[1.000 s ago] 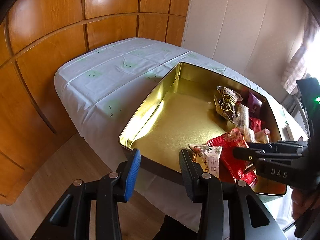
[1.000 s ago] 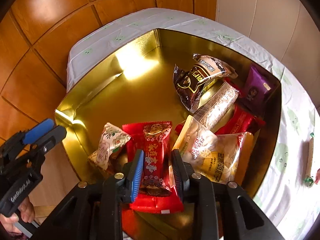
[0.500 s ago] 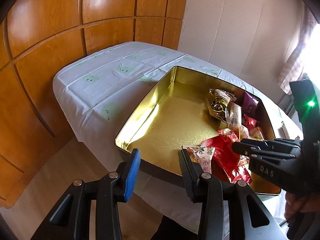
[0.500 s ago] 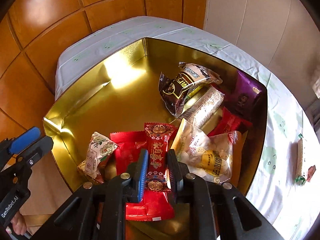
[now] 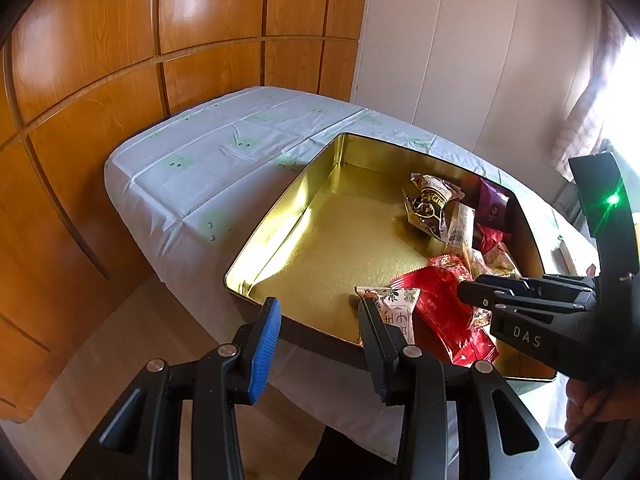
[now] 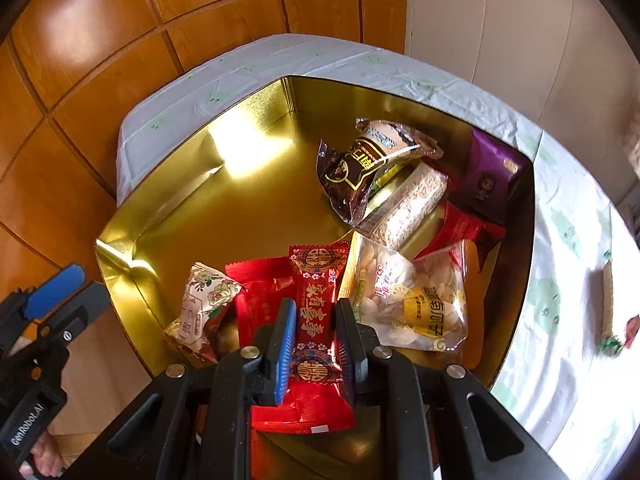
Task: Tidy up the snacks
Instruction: 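Lower the red packet into the tin and open the right gripper, then move both grippers back toward the cracker pack and pink candy packet, then grasp the cracker pack with the left gripper while the right grasps the pink candy packet, then carry the cracker pack over the gold tin with the left gripper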
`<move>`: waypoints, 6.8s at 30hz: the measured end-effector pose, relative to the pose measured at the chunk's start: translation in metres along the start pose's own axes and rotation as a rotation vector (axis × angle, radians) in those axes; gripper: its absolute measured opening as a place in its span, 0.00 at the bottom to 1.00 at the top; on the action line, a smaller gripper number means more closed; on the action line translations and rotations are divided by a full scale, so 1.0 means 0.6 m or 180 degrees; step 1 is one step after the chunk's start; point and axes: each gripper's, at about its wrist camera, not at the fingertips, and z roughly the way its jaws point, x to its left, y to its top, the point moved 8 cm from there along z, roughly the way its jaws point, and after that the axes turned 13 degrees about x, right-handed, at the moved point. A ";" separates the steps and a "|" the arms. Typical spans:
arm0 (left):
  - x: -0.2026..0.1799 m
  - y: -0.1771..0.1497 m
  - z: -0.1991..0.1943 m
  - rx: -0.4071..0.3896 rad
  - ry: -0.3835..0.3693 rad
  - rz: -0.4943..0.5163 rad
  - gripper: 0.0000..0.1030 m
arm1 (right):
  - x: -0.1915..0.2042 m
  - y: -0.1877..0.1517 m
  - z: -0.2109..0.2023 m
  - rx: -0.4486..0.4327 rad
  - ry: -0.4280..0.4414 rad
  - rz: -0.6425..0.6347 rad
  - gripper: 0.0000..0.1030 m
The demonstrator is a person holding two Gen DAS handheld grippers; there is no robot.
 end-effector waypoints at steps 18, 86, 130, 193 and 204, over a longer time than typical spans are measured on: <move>-0.001 -0.002 -0.011 -0.0047 0.0003 0.0020 0.40 | 0.004 0.008 0.000 -0.0070 0.0001 0.0109 0.13; -0.556 0.047 0.046 0.0513 -0.0783 0.1849 0.56 | -0.605 -0.363 -0.176 -0.0256 -0.0495 0.2100 0.28; -0.540 -0.115 0.062 0.0537 -0.0925 0.2196 0.45 | -0.548 -0.249 -0.159 -0.0434 -0.0359 0.1669 0.45; 0.011 0.051 -0.092 -0.0462 0.0213 -0.0073 0.45 | -0.379 -0.294 -0.093 -0.0190 -0.0737 0.1261 0.29; 0.017 0.048 -0.090 -0.0437 0.0211 -0.0086 0.45 | -0.381 -0.296 -0.094 -0.0212 -0.0741 0.1273 0.29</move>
